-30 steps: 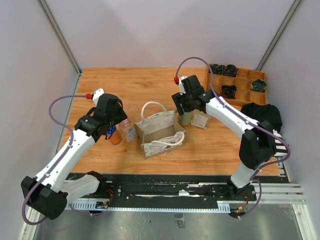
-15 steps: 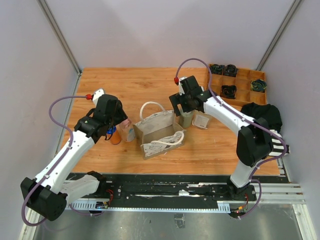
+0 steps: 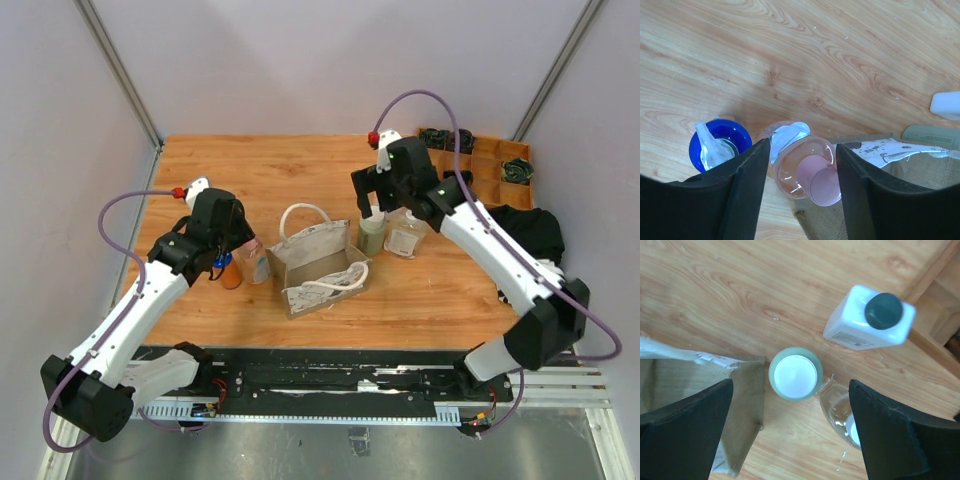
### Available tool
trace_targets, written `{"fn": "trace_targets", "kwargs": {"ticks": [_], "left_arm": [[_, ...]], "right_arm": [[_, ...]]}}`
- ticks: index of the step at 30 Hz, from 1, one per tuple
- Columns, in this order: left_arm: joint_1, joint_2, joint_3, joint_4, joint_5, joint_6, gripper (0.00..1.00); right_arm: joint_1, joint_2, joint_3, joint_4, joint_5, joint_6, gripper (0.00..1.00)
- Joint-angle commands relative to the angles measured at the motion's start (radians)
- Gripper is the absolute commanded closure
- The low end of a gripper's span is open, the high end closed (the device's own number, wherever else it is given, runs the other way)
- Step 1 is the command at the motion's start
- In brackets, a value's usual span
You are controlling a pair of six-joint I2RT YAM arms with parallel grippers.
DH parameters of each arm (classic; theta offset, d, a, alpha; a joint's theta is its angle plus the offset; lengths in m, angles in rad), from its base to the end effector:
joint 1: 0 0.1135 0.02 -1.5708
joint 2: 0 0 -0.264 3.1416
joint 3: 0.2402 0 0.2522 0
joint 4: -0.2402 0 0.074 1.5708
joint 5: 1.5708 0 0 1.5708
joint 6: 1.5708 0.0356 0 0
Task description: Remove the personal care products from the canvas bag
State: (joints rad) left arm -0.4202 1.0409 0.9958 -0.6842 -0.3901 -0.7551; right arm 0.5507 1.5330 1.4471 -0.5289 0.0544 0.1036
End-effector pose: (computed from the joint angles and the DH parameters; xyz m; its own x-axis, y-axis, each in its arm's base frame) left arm 0.2006 -0.0748 0.3189 -0.5242 -0.4600 -0.7167 -0.3307 0.8854 -0.3265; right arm 0.2982 0.1808 0.3529 -0.5390 -0.2098 -0.8158 -0.4312 0.9007 0.0533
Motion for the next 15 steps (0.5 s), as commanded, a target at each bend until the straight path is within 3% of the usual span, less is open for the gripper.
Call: {"fn": "trace_targets", "kwargs": {"ticks": [1, 4, 15], "left_arm": [[0.004, -0.002, 0.020, -0.007, 0.017, 0.049, 0.37], [0.001, 0.005, 0.022, 0.033, 0.040, 0.080, 0.29], [-0.012, 0.020, 0.145, 0.059, 0.084, 0.148, 0.27]], "right_arm": [[0.026, -0.161, -0.040, 0.022, 0.052, -0.029, 0.02], [0.026, -0.227, -0.092, 0.071, 0.112, -0.064, 0.02], [0.026, -0.387, -0.085, -0.004, 0.089, -0.062, 0.01]]}}
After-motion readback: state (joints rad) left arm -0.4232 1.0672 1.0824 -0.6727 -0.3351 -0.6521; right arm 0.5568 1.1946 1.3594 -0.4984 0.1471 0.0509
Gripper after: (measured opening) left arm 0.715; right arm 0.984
